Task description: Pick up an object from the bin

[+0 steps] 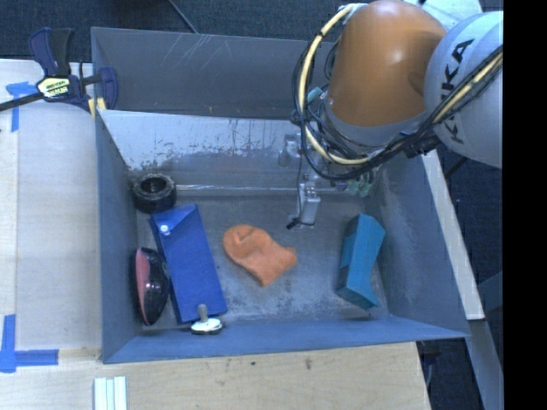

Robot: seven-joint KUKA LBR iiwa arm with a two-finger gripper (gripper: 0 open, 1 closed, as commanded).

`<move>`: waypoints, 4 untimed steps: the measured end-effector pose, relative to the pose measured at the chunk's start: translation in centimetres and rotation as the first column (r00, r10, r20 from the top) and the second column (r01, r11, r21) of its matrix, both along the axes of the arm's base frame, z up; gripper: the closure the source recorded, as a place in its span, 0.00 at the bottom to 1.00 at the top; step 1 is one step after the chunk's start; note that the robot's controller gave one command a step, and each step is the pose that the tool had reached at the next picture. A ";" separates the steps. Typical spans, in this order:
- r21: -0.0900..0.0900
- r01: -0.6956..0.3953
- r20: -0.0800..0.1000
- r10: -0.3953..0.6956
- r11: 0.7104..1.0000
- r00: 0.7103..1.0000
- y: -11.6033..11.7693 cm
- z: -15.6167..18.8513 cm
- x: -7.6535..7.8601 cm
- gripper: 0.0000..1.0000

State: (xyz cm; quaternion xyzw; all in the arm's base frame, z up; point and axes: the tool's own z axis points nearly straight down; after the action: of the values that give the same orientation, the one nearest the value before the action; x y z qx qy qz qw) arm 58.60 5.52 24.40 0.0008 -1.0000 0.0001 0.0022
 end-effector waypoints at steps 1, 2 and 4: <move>0.001 0.001 0.008 -0.001 1.000 1.000 0.0 0.5 0.1 0.00; 0.001 -0.001 0.012 0.001 1.000 1.000 -0.5 -5.0 -2.5 0.00; 0.001 0.023 0.004 -0.023 1.000 1.000 -0.7 -14.7 -3.6 0.00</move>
Offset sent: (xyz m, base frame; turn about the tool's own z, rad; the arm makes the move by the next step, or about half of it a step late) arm -0.0528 -0.0095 -0.1098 -0.0039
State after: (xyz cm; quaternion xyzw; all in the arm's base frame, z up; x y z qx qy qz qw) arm 54.98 4.78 9.66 -0.0107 -0.9999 -0.0003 0.0004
